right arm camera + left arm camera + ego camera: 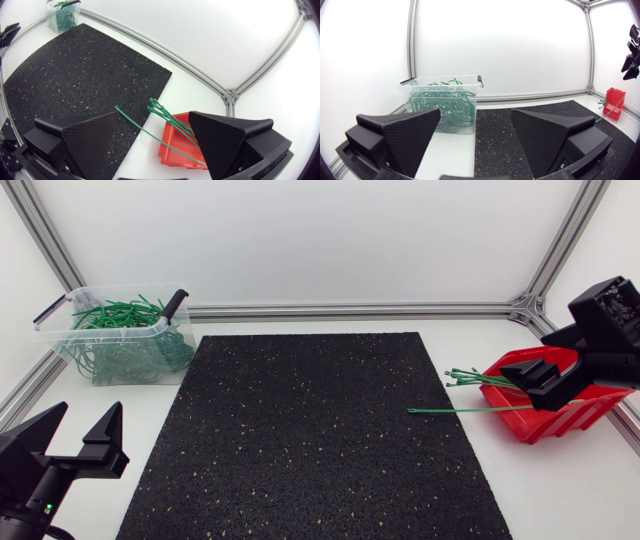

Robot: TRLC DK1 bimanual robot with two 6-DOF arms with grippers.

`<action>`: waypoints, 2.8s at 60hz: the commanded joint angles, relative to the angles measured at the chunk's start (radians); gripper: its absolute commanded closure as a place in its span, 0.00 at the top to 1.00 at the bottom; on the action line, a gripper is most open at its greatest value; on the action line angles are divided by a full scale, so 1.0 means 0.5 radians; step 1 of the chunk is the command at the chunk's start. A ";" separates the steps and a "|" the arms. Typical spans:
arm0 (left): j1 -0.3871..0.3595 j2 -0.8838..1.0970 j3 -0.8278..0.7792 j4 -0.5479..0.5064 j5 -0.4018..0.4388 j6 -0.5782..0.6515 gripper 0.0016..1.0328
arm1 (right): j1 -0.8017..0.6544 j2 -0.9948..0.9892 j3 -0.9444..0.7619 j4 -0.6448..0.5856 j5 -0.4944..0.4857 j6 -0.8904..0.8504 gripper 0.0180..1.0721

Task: Take a green cable tie from the red box, thread the tail through the head to close it, then place it in the transparent bin on the left.

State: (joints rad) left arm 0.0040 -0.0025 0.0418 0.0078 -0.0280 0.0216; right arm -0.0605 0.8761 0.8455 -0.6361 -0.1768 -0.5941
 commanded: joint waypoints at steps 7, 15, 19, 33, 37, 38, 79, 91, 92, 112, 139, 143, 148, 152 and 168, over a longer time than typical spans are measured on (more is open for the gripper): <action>-0.005 -0.017 -0.080 -0.031 -0.018 -0.046 0.96 | 0.167 0.303 0.104 -0.185 0.084 -0.287 0.96; -0.005 -0.013 -0.080 -0.031 -0.018 -0.046 0.96 | 0.333 0.377 -0.004 -0.207 0.197 -0.505 0.95; -0.005 -0.013 -0.080 -0.031 -0.018 -0.046 0.96 | 0.400 0.426 -0.068 -0.157 0.240 -0.588 0.95; -0.008 -0.013 -0.080 -0.034 -0.018 -0.046 0.96 | 0.363 0.785 -0.071 0.048 0.259 -0.772 0.93; -0.008 -0.010 -0.080 -0.034 -0.018 -0.046 0.96 | 0.336 0.908 -0.028 0.057 0.259 -0.797 0.90; -0.008 -0.010 -0.080 -0.034 -0.018 -0.046 0.96 | 0.326 0.938 -0.019 0.060 0.259 -0.806 0.90; -0.011 0.008 -0.080 -0.037 -0.014 -0.046 0.96 | 0.121 1.604 0.352 0.183 0.197 -0.981 0.60; -0.011 0.011 -0.080 -0.040 -0.014 -0.046 0.96 | 0.121 1.644 0.346 0.174 0.185 -1.018 0.49; -0.011 0.011 -0.080 -0.040 -0.014 -0.046 0.96 | 0.121 1.644 0.343 0.174 0.185 -1.021 0.49; -0.011 0.011 -0.077 -0.049 -0.014 -0.046 0.96 | 0.121 1.693 0.328 0.192 0.225 -1.048 0.49; -0.008 0.011 -0.077 -0.052 -0.014 -0.046 0.96 | 0.127 1.715 0.279 0.189 0.259 -1.094 0.31; -0.008 0.011 -0.077 -0.052 -0.014 -0.046 0.96 | 0.127 1.718 0.282 0.177 0.252 -1.103 0.16; -0.008 0.011 -0.077 -0.049 -0.014 -0.046 0.96 | 0.133 1.715 0.275 0.137 0.249 -1.113 0.09; -0.008 0.011 -0.077 -0.052 -0.014 -0.046 0.96 | 0.139 1.699 0.272 0.103 0.246 -1.116 0.06; -0.002 0.011 -0.077 -0.049 -0.014 -0.046 0.96 | 0.191 1.386 0.116 0.097 0.246 -1.122 0.06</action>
State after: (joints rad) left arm 0.0040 -0.0021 0.0418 0.0071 -0.0277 0.0212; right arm 0.0204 1.6360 0.9405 -0.5735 -0.0547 -1.1305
